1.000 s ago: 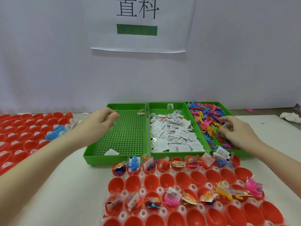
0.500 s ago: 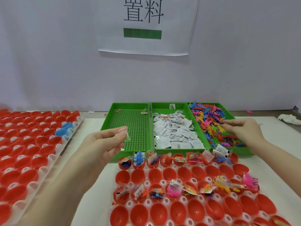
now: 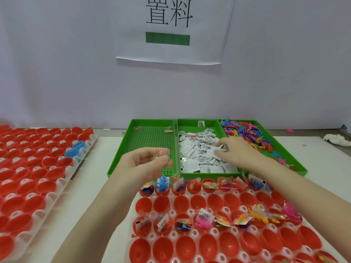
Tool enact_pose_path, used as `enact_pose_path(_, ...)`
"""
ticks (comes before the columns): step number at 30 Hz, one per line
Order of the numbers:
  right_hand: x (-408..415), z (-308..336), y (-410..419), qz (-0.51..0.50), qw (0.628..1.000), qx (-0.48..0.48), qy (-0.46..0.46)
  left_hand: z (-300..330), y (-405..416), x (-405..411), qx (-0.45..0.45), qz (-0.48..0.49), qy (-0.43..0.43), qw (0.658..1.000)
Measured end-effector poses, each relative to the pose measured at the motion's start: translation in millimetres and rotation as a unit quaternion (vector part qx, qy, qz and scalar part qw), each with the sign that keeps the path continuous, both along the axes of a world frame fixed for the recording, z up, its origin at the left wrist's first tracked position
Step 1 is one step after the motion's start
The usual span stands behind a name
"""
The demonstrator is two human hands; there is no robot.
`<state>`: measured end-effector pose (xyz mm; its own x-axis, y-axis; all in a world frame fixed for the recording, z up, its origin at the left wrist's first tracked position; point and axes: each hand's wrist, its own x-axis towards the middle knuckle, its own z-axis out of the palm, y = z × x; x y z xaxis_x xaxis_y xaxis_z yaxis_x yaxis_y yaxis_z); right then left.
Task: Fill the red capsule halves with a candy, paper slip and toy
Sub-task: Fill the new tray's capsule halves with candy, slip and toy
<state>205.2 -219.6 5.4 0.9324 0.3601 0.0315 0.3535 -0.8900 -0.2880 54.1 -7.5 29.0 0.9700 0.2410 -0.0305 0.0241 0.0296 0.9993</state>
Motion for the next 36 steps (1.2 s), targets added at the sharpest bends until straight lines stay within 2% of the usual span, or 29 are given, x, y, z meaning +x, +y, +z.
enact_pose_path(2, 3, -5, 7, -0.021, 0.997, -0.076, -0.002, 0, -2, 0, 0.005, 0.002, -0.001, 1.0)
enact_pose_path(3, 3, -7, 9, -0.029, 0.996, -0.079, -0.009, 1, -3, -1, 0.009, -0.002, -0.001, 1.0)
enact_pose_path(10, -1, 3, 7, -0.061, 0.995, 0.05, -0.055, 2, -9, -5, 0.037, -0.029, -0.01, 0.999)
enact_pose_path(16, -7, 8, 2, -0.054, 0.986, 0.138, -0.07, 1, -12, -4, 0.015, 0.003, -0.008, 1.0)
enact_pose_path(18, -10, 11, 1, -0.051, 0.993, 0.079, -0.074, 1, -14, -5, 0.017, -0.003, -0.02, 1.0)
enact_pose_path(20, -15, 13, 0, -0.056, 0.992, -0.006, -0.112, 2, -15, -5, 0.014, -0.009, -0.034, 0.999)
enact_pose_path(21, -18, 15, 0, -0.058, 0.988, -0.016, -0.14, 2, -15, -5, 0.008, -0.01, -0.039, 0.999)
enact_pose_path(22, -20, 16, -1, -0.059, 0.985, 0.0, -0.165, 2, -16, -6, 0.001, -0.009, -0.043, 0.999)
enact_pose_path(24, -26, 19, -1, -0.061, 0.978, 0.093, -0.175, 1, -18, -6, -0.01, -0.002, -0.053, 0.999)
enact_pose_path(27, -44, 32, 3, -0.043, 0.958, 0.263, -0.107, 1, -23, -7, -0.022, 0.007, -0.069, 0.997)
enact_pose_path(30, -71, 51, 12, -0.014, 0.903, 0.428, 0.024, 4, -30, -10, -0.023, -0.005, -0.081, 0.996)
enact_pose_path(33, -104, 62, 17, 0.011, 0.858, 0.485, 0.168, 10, -40, -15, -0.021, -0.03, -0.097, 0.995)
enact_pose_path(36, -134, 62, 18, 0.025, 0.831, 0.518, 0.204, 19, -51, -26, -0.036, -0.058, -0.119, 0.991)
